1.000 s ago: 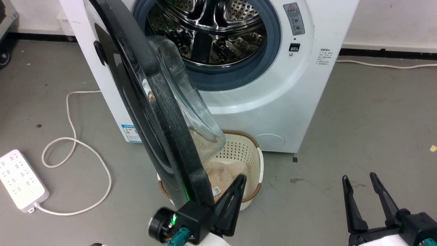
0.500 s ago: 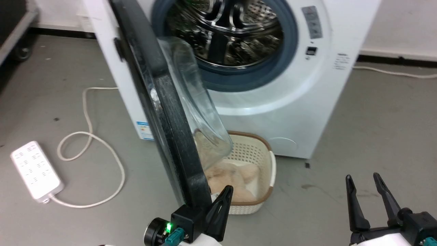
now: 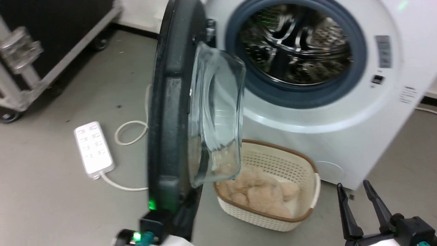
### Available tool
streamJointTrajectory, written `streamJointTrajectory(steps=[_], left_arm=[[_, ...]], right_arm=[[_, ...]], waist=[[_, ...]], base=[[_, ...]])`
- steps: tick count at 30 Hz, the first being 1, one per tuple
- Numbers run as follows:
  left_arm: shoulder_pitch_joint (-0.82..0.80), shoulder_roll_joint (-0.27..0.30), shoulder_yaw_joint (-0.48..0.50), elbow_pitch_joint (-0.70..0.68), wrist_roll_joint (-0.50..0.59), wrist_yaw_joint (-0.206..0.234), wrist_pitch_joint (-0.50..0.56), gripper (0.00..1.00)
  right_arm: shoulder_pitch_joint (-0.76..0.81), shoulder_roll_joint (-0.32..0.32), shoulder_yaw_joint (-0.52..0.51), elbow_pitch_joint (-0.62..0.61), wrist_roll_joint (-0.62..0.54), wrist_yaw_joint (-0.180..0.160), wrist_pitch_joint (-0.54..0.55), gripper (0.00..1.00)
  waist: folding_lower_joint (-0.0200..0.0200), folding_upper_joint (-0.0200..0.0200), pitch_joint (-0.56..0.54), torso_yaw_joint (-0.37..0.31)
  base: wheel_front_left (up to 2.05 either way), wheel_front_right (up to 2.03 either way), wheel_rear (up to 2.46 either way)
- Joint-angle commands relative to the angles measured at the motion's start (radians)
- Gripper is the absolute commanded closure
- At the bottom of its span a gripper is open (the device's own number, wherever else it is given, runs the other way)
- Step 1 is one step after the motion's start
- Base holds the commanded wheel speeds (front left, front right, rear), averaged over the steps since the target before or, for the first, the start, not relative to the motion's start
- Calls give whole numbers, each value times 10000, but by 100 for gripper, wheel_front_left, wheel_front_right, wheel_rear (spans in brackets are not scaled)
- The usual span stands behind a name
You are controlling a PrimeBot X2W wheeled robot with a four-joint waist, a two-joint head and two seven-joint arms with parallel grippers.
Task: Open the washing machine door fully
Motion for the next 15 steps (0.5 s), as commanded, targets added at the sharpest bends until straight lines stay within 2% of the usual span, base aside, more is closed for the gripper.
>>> streamJointTrajectory(steps=[1, 9, 15], left_arm=[[67, 187, 242, -95, -67, 115, 45, 100], [-358, 1090, 1453, -188, -405, 301, 320, 100], [-979, 1953, 2857, 199, -940, 463, 513, 100]], right_arm=[[119, 30, -12, -16, -18, -9, 28, 0], [-126, 30, 69, -222, -195, -9, 226, 0], [-449, 30, 82, -467, -497, -9, 421, 0]], waist=[[1, 0, 90, 421], [1, 0, 886, 728], [1, 0, 1758, 633]], base=[[0, 0, 0], [0, 0, 0], [0, 0, 0]])
